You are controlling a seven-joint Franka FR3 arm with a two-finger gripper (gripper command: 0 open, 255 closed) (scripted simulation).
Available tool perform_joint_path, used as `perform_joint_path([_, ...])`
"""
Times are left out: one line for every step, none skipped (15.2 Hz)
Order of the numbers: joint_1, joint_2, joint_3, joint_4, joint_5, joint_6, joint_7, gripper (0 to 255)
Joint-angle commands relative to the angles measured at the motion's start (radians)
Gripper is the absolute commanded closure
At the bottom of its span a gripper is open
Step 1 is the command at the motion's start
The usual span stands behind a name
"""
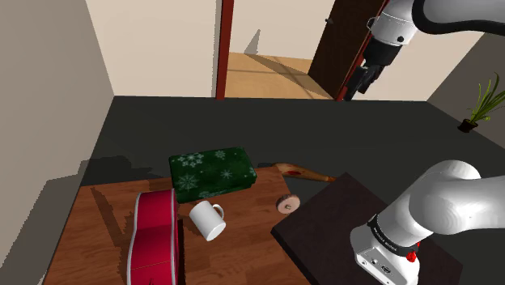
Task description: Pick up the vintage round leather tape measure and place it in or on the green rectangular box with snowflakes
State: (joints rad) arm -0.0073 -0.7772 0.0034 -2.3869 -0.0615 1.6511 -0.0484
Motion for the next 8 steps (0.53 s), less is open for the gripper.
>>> perform_joint_path([0.000, 0.000, 0.000, 0.000, 0.000, 0.000, 0.000, 0])
perform_joint_path([0.011, 0.014, 0.009, -0.017, 0.001, 0.022, -0.007, 0])
perform_joint_path([0.022, 0.029, 0.017, -0.034, 0.002, 0.044, -0.015, 0])
perform_joint_path([0.034, 0.045, 0.026, -0.050, 0.003, 0.066, -0.022, 0])
perform_joint_path([0.045, 0.061, 0.035, -0.066, 0.003, 0.088, -0.029, 0])
perform_joint_path([0.056, 0.078, 0.044, -0.081, 0.004, 0.110, -0.036, 0])
perform_joint_path([0.067, 0.096, 0.053, -0.096, 0.005, 0.133, -0.043, 0])
perform_joint_path([0.077, 0.115, 0.062, -0.110, 0.005, 0.155, -0.050, 0])
